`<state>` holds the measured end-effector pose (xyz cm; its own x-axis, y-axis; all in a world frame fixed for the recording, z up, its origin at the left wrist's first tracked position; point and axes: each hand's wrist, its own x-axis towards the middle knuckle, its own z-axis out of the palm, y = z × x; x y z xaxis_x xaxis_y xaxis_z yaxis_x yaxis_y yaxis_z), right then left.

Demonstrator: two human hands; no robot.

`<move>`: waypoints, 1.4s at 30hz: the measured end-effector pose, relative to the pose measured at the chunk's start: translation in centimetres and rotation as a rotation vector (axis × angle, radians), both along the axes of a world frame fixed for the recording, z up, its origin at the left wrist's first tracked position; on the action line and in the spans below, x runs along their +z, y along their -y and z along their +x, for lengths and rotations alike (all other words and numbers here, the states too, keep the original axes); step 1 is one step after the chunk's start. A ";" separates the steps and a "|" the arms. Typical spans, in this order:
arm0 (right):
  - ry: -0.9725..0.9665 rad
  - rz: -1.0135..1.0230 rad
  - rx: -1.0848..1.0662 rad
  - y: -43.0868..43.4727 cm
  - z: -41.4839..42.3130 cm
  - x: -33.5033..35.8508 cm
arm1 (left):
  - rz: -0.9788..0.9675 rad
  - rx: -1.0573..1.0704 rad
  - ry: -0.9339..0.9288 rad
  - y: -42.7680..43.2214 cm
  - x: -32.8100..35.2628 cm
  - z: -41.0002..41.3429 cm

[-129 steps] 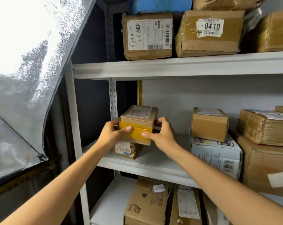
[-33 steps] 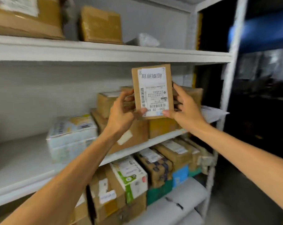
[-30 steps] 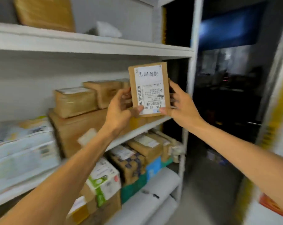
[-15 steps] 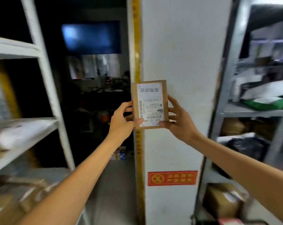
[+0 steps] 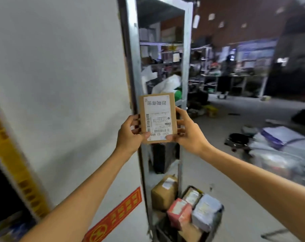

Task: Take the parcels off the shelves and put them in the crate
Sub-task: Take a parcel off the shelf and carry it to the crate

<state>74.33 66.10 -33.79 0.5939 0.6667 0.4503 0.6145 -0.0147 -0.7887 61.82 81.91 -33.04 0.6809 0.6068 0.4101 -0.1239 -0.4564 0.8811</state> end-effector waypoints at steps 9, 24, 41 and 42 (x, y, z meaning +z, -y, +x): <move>-0.103 -0.073 -0.372 3.3 6.0 -5.4 | -0.005 -0.342 -0.119 -0.5 -5.7 13.3; -0.333 -0.225 -0.579 2.3 22.6 -19.6 | -0.123 -0.576 -0.375 -1.8 -21.8 34.6; -0.958 -0.360 -0.736 -3.1 24.0 -53.5 | -0.443 -0.636 -1.016 -5.5 -54.6 38.7; -0.996 -0.367 -0.722 -3.4 23.8 -55.6 | -0.453 -0.604 -1.046 -5.8 -56.5 38.1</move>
<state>98.12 69.47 -89.34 0.8435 0.0445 -0.5353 -0.4735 -0.4089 -0.7801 99.88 87.71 -89.54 0.7660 0.0358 -0.6418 0.6341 -0.2066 0.7452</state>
